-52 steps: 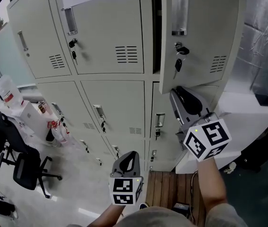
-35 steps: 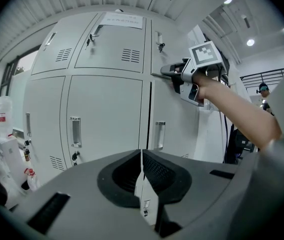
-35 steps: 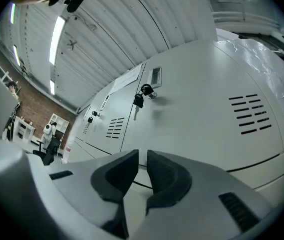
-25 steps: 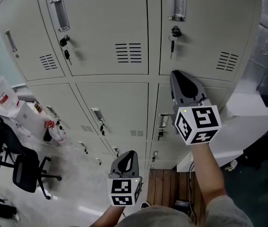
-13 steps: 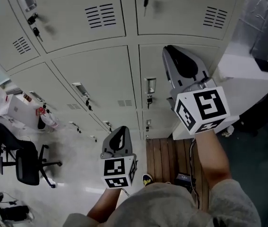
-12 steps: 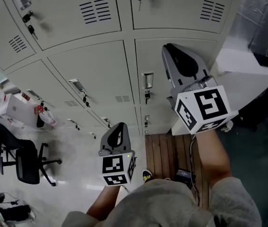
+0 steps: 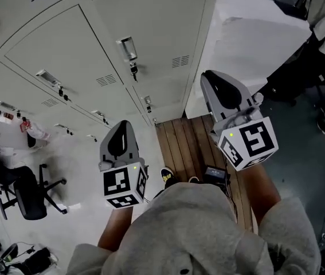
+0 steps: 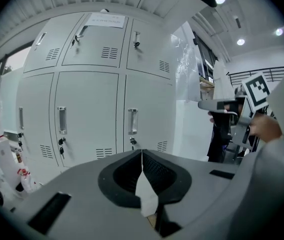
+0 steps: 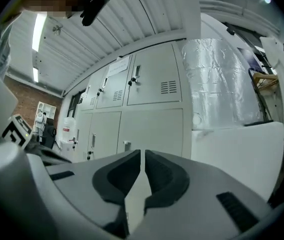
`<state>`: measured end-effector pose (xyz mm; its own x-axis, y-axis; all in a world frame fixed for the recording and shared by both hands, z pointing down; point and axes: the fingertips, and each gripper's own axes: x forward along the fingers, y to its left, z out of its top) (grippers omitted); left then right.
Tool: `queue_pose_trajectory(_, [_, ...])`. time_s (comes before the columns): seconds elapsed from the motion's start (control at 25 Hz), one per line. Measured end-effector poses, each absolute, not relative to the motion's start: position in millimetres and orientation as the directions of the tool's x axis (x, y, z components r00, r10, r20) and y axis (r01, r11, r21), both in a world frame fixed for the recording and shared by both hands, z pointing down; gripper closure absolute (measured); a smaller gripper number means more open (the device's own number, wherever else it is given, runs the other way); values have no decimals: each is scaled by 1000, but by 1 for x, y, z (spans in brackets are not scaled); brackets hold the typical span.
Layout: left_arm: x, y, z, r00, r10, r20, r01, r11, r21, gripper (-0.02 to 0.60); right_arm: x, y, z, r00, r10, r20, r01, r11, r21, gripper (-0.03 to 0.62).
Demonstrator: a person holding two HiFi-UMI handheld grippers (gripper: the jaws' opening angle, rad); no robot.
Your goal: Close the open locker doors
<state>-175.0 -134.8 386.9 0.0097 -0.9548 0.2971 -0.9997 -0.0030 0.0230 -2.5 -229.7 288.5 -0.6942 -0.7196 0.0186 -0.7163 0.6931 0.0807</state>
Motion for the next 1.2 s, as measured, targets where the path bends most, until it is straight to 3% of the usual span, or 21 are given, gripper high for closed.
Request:
queue_pose_trajectory(0.2, [-137,-113,388,48,-961,273,-998,-39,40,571,63,-203,341,-620,-774,128,-782,624,-10,548])
queue_pose_trajectory(0.52, [-72,-83,398,61,-945,320,-998,-59,18,571,140,-154,361,-576,-801,161,-816,574,-67,548])
queue_pose_trajectory(1.2, [-26,-41,409,-17,-940,340,-1000,14,-12,571,166,-123,374,-661,-738,133,-750,657,-80,548])
